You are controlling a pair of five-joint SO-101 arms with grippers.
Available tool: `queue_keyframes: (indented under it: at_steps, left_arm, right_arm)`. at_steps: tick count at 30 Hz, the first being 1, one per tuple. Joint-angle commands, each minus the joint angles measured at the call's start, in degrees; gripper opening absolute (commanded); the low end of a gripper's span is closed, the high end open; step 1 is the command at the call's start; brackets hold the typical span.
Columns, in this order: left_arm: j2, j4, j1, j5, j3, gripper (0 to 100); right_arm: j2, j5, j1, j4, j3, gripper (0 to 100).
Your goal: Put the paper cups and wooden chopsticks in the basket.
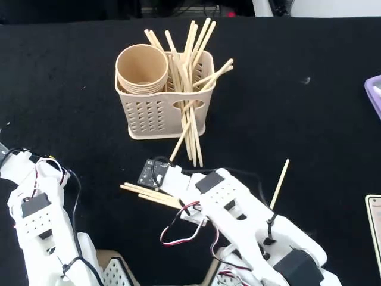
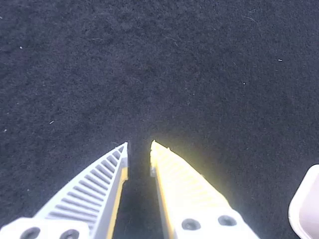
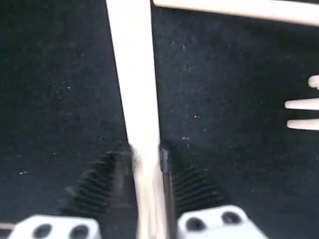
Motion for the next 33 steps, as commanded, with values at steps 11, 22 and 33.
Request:
queue_keyframes:
  at_steps: [11, 22, 33]
  left_arm:
    - [-1.1, -0.9, 0.8, 0.4, -1.5, 9]
    - [-1.1, -0.9, 0.8, 0.4, -1.5, 9]
    - [-1.1, -0.9, 0.8, 0.4, -1.5, 9]
  right_arm:
    - [-29.5, 0.4, -0.5, 19.6, -6.5, 1.0]
    - [-48.7, -4.4, -0.5, 24.2, -21.1, 1.0]
    - [-45.3, -10.5, -0.7, 14.9, -17.5, 1.1]
